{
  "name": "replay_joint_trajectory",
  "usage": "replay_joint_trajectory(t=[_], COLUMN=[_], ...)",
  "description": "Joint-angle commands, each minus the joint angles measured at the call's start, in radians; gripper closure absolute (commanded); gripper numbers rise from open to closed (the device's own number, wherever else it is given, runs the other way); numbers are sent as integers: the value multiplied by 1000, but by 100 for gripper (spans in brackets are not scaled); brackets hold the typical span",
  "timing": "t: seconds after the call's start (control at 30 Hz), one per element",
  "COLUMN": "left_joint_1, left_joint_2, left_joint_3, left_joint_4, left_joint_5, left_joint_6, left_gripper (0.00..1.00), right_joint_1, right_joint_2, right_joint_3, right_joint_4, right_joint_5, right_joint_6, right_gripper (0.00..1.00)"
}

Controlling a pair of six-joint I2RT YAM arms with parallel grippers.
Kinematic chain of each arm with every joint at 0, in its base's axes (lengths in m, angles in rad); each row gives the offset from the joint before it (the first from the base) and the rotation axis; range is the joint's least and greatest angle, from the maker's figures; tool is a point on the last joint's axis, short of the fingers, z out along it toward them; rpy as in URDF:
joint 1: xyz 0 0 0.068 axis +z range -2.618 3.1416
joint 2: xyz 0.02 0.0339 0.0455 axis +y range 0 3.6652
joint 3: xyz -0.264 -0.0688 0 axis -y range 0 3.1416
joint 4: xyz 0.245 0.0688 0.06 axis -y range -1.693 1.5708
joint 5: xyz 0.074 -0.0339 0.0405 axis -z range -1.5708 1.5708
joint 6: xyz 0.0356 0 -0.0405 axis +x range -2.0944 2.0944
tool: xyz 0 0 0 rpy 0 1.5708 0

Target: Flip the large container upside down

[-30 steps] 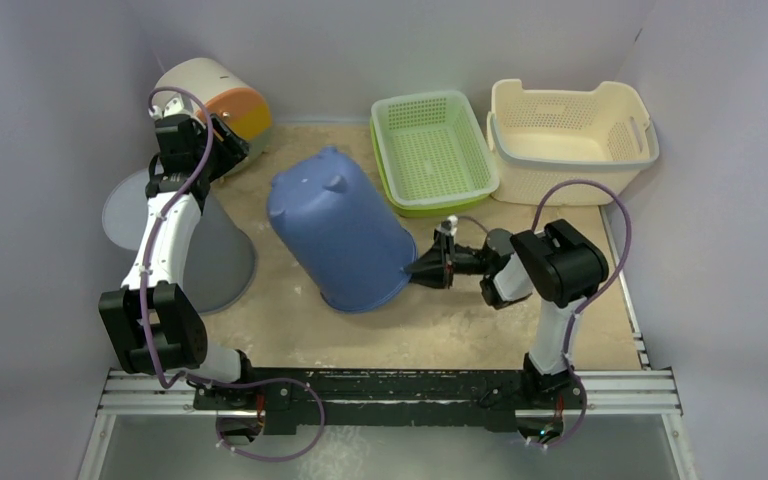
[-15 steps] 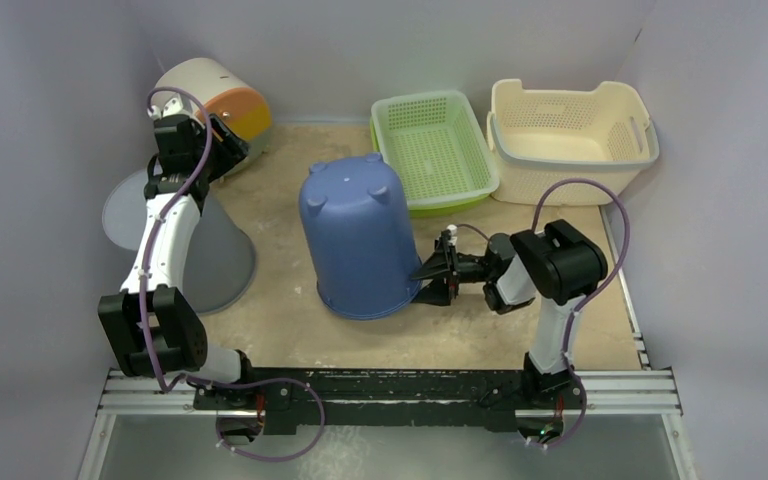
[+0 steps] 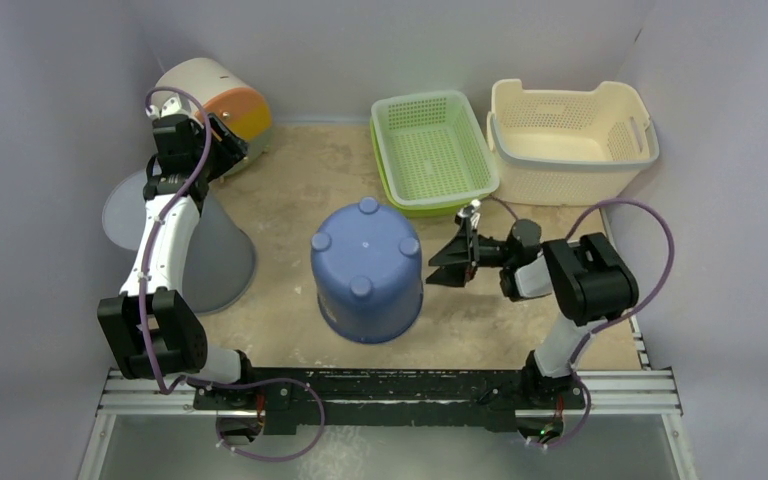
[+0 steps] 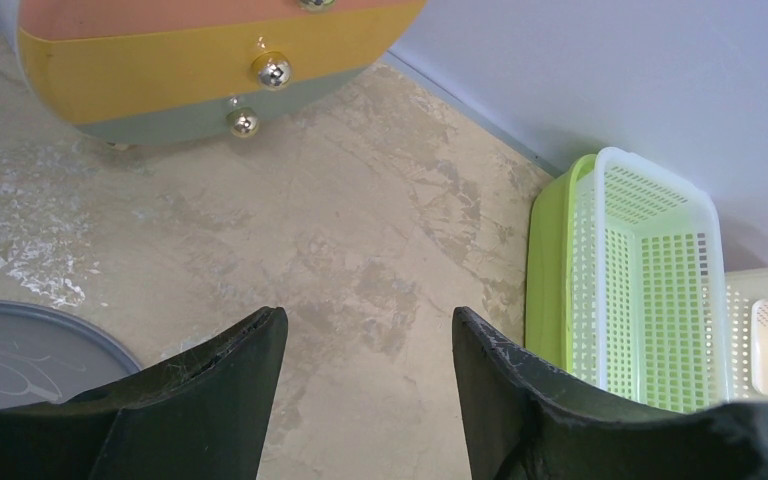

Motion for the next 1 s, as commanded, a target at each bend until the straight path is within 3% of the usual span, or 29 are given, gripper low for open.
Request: replay_joint_trajectory(t=[0.0,0.03,0.07,0.1,0.13,0.3,0.47,0.63,0.97], left_joint_1=[8,8,8,8,9,8,7,8,6], left_joint_2=[-30,-27,-23,-19,-15,3,27,36,20], left_joint_3=[28,26,27,26,24,17,40,42,53], left_joint_4=[30,33,35,37,41,63,35,12,-23], left_joint_5=[-4,-3,-2,-1,0,9,-4,-10,4], left_joint_6=[22,21,21,21,19,12,49,70,80], left_gripper=[39,39,39,39,39,39,39,39,39], right_joint_1=[-71,-77,-78,-77,-90,-96,-82,89,344], right_joint_2=[-157,-178,-164,-137,-121,-128,-184,-231,-377], right_joint_3=[181,320,467,596,669,899,958,945,762], right_joint_4=[-800,-1265,-1612,-1796,-1871,-1993,-1956,-1966,-2022], right_joint_5=[12,117,286,381,424,779,1025,1334,1431], right_joint_6=[-631,-1040,-1333,-1449,-1476,-1526,-1496,-1512,-1387], right_gripper=[0,0,0,0,0,0,0,0,0])
